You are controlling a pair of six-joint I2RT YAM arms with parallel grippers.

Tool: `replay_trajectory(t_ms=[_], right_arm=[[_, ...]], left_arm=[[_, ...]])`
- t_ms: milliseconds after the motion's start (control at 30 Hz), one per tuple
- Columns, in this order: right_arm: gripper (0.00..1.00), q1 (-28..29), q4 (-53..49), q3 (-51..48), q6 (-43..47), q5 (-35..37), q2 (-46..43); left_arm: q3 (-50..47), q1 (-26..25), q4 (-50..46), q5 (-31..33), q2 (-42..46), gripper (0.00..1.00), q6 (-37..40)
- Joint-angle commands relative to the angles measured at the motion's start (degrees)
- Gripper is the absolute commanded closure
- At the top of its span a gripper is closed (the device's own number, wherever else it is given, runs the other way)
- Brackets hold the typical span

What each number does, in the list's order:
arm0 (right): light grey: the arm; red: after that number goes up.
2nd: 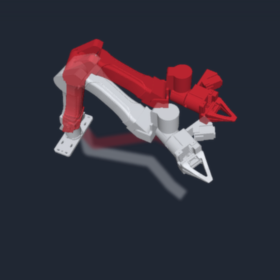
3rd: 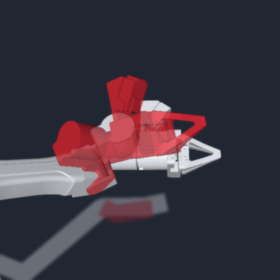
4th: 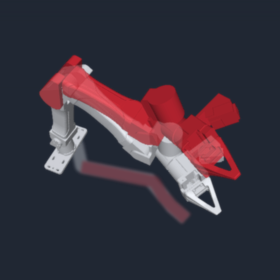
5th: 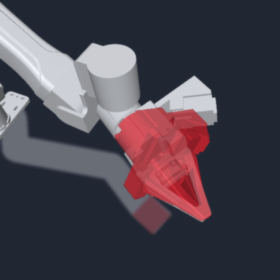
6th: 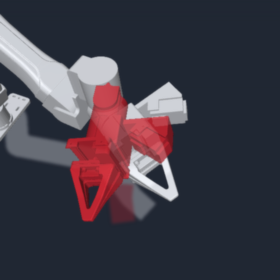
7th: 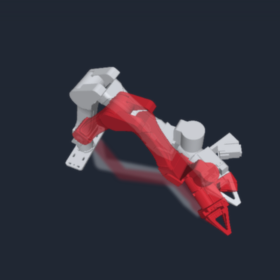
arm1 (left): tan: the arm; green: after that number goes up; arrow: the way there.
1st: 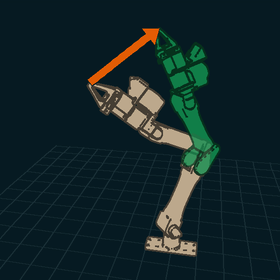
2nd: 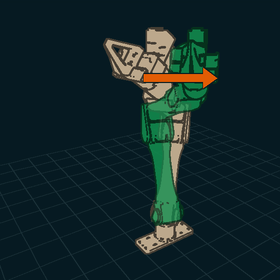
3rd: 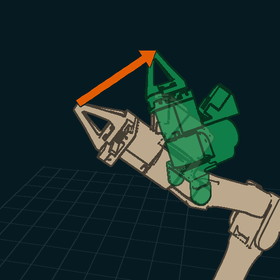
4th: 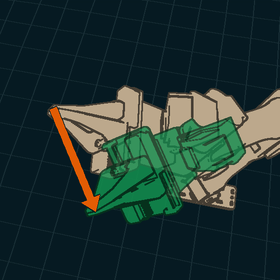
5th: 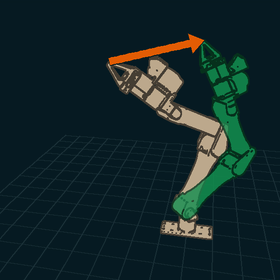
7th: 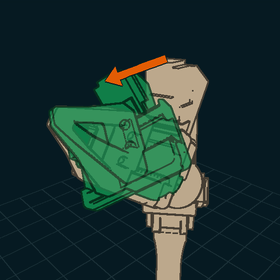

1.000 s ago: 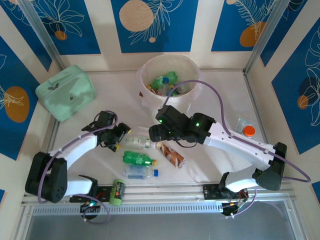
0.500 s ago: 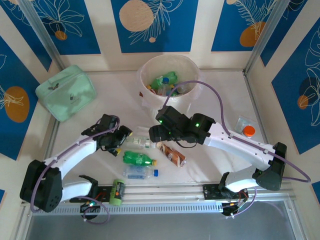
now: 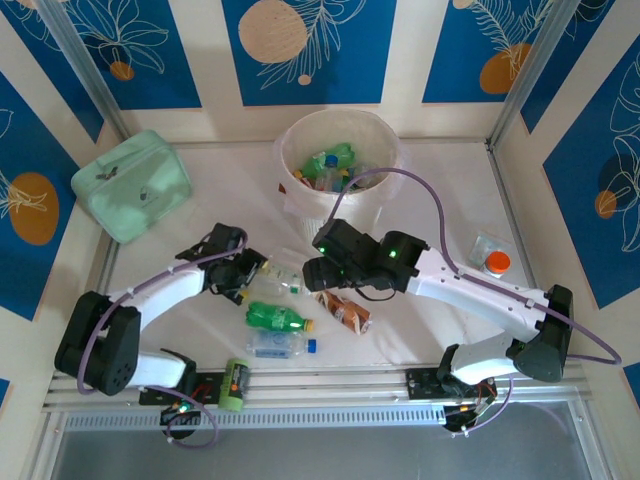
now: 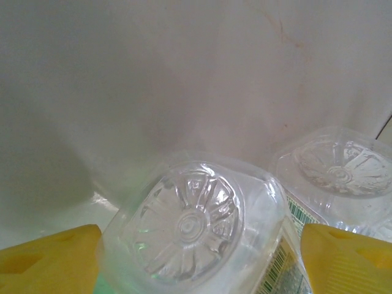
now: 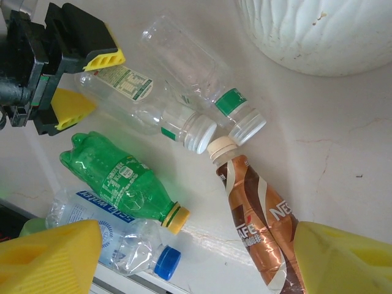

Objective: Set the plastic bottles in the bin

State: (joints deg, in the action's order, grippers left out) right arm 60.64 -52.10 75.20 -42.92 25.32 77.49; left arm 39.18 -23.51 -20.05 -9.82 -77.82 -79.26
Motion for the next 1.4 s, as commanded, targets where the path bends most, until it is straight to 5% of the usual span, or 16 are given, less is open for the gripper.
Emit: replay_trajectory(t_ms=[0,500,933,1367], right_arm=[[0.18,0.4,-0.7,1.6,-0.3,-0.2,1.0],[0.19,1.4,-1.5,3.2,-0.5,0.7,2.7],[0.20,0.4,-0.4,5.7,0.2,0.2,-0.8],[0.13,-10.9,10.3,3.7,-2.5,-23.4,-8.9]], left_arm=[[1.3,-0.3,-0.6,0.7,-1.7,0.18,-1.8],[1.2,-0.2,2.5,0.8,-3.4,0.32,-1.6],[-0.6,2.4,1.9,-3.3,8.6,0.39,7.3],[1.6,7.5,21.0,-19.6,19.5,0.42,8.7]])
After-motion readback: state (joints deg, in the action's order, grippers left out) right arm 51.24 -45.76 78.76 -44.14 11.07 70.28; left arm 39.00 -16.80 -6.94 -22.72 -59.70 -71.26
